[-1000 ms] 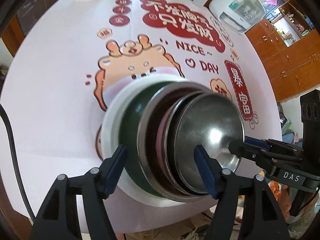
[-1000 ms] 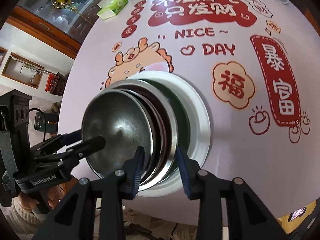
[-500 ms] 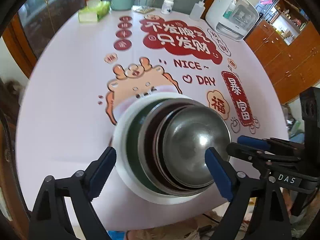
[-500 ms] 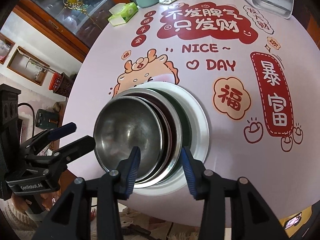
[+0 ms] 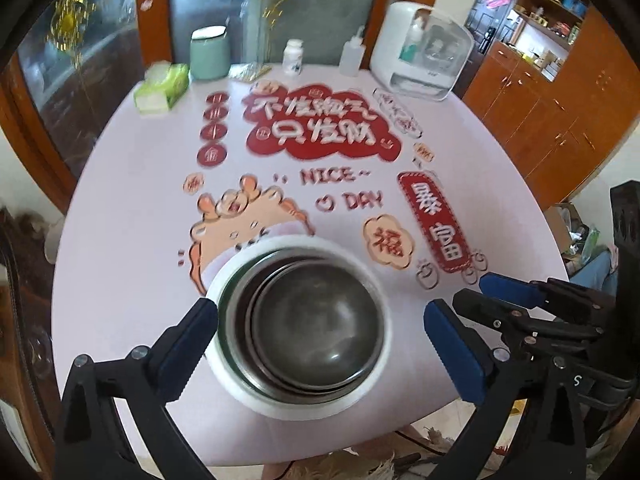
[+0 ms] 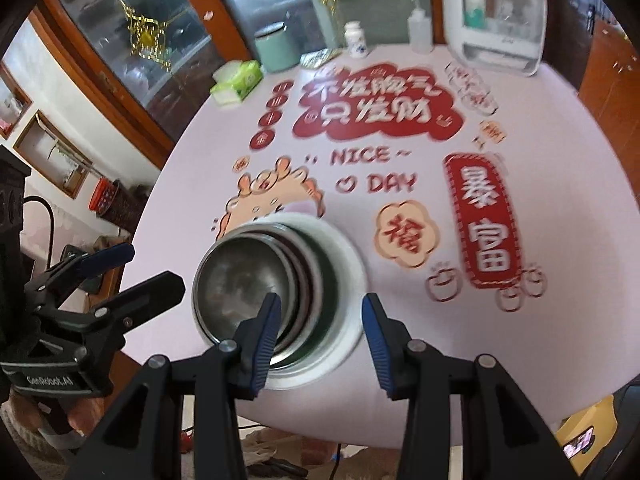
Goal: Organize plates and bowls
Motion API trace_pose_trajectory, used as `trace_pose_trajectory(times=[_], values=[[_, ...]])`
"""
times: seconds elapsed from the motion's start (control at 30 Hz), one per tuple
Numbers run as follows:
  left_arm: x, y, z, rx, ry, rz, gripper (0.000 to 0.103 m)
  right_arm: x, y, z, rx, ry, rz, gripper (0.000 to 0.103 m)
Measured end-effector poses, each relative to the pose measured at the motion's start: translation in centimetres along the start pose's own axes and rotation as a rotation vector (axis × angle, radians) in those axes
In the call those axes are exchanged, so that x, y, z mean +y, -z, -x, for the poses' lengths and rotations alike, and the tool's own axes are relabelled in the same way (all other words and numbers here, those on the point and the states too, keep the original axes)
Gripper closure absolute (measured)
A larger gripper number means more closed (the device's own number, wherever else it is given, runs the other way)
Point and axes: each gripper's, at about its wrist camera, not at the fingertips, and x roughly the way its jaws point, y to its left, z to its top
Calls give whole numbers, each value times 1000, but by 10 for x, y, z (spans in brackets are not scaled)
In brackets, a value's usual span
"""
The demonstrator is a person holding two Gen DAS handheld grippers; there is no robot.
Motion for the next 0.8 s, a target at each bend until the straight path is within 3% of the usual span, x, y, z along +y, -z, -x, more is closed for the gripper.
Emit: trace_pose_trajectory(times=[0.17,0.53,0.8], values=[[-40,-8,19,-69,-67,1,1,-19,-5,32,-55,40,42,61],[-112,-17,35,-145,-117,96,1,-78,-9,87,-148,63,32,60],[-145,-12,39,-186,-196,128,1,-101,-8,111,-216,95,68,44]])
